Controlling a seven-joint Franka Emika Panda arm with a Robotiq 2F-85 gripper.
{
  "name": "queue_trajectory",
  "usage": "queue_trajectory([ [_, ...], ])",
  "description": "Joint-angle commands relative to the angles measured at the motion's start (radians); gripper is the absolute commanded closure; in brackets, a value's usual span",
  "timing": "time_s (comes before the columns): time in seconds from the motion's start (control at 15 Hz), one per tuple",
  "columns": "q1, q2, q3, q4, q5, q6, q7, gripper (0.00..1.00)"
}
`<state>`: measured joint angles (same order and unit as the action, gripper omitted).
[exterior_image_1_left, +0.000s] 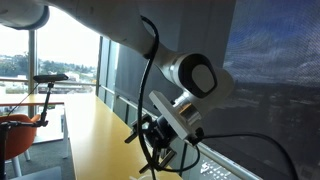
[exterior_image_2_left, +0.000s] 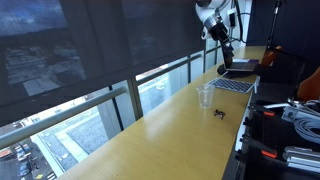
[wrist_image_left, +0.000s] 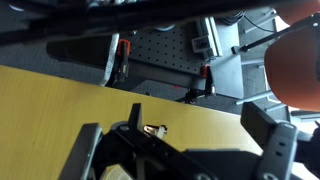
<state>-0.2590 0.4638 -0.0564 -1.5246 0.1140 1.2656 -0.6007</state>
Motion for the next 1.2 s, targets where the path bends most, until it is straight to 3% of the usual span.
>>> queue_trajectory([
  [0.0, 0.011, -0.1, 0.017, -0.063, -0.06, 0.085, -0.132, 0.0],
  [0.67, 0.085, -0.229, 0.04, -0.338, -0.115, 0.417, -0.524, 0.0],
  [1.13, 0.13, -0.301, 0.038, -0.49, -0.278, 0.55, -0.762, 0.0],
])
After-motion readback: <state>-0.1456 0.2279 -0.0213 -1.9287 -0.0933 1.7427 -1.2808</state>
